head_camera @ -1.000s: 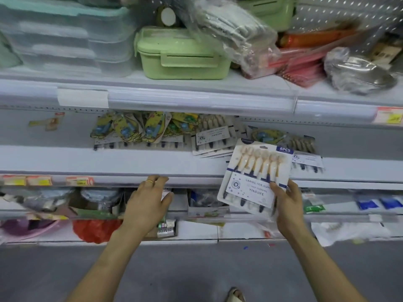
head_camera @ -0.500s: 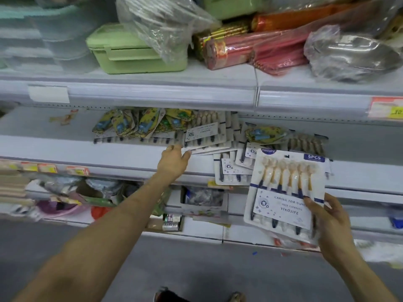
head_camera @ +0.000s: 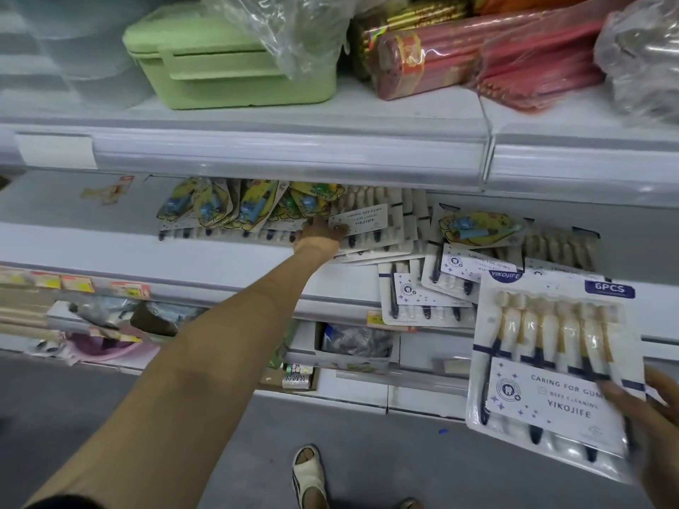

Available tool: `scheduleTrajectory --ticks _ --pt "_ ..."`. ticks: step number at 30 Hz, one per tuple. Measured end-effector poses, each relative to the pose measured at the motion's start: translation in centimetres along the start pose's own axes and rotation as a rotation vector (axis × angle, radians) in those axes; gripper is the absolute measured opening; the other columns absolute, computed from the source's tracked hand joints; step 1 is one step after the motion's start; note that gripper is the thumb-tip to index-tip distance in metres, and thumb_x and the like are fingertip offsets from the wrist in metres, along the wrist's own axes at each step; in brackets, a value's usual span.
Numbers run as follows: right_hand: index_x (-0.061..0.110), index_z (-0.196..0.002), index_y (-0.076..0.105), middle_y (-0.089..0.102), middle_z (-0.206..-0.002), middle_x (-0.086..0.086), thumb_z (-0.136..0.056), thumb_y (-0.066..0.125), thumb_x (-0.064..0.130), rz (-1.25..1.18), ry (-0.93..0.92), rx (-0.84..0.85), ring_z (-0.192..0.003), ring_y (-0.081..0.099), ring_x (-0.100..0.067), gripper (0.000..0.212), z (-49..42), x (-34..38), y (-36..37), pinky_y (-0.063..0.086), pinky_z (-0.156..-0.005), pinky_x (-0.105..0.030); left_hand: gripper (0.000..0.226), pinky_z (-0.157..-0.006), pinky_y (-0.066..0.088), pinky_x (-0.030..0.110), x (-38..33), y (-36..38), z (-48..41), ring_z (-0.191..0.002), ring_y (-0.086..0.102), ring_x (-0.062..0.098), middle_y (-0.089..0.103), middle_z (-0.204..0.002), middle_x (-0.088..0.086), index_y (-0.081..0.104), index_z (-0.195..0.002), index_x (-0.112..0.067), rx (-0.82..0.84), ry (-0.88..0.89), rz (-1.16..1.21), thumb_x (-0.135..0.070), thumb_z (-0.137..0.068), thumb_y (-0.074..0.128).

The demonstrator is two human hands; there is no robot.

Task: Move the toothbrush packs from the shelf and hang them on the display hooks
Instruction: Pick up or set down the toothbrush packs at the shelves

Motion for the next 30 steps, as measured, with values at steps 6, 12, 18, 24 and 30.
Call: scheduleTrajectory --ticks 6,12,18,24,30 --pt "0.023 -0.109 0.072 0.079 -0.091 -0.011 -0.094 0.067 0.002 -0.018 0.02 0.098 -0.068 0.075 -0.03 0.027 1.0 1.6 1.9 0.06 -0.047 -0.047 0.068 -0.103 0.053 0.052 1.1 1.5 0.8 -0.126 0.059 0.039 0.059 -0.141 0.017 0.042 -0.145 -0.008 -0.005 0.025 0.292 -0.041 -0.096 0.073" --pt "0.011 -0.12 0.067 0.073 -0.114 -0.026 -0.096 0.066 0.001 -0.038 0.069 0.1 -0.094 0.072 -0.045 0.026 0.6 2.1 3.8 0.06 -0.073 -0.059 0.078 -0.095 0.061 0.049 3.2 1.8 3.9 -0.11 0.071 0.025 0.071 -0.127 0.007 0.053 -0.131 -0.015 0.103 0.052 0.565 -0.041 -0.069 0.093" --pt "0.01 -0.123 0.067 0.076 -0.113 -0.017 -0.098 0.065 0.001 -0.03 0.059 0.108 -0.097 0.075 -0.032 0.027 0.2 4.1 6.0 0.065 -0.071 -0.039 0.066 -0.068 0.056 0.027 2.7 0.1 8.3 -0.107 0.067 0.017 0.067 -0.125 0.003 0.04 -0.128 -0.016 0.091 0.035 0.739 -0.008 -0.083 0.088" --pt "0.019 -0.122 0.068 0.078 -0.112 -0.01 -0.103 0.063 0.013 0.004 -0.033 0.053 -0.106 0.074 -0.032 0.021 -0.3 5.0 7.0 0.063 -0.086 -0.043 0.055 -0.077 0.06 0.044 2.9 -1.1 11.7 -0.109 0.072 0.031 0.071 -0.122 0.011 0.047 -0.127 -0.017 0.038 0.07 0.938 0.002 -0.088 0.08" --pt "0.026 -0.113 0.067 0.077 -0.099 0.005 -0.104 0.061 0.016 0.016 -0.081 -0.08 -0.093 0.072 -0.014 0.015 1.5 5.1 6.5 0.056 -0.079 -0.038 0.054 -0.082 0.059 0.035 4.0 -2.6 14.6 -0.106 0.074 0.028 0.073 -0.118 0.012 0.049 -0.136 -0.019 0.093 0.181 0.967 0.008 -0.094 0.068"
Point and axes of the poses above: each hand's wrist, its own z-axis away from the middle knuckle, its own y-axis out of the palm, x = y × z, the point moved 1 cm from there along -z, towards the middle knuckle
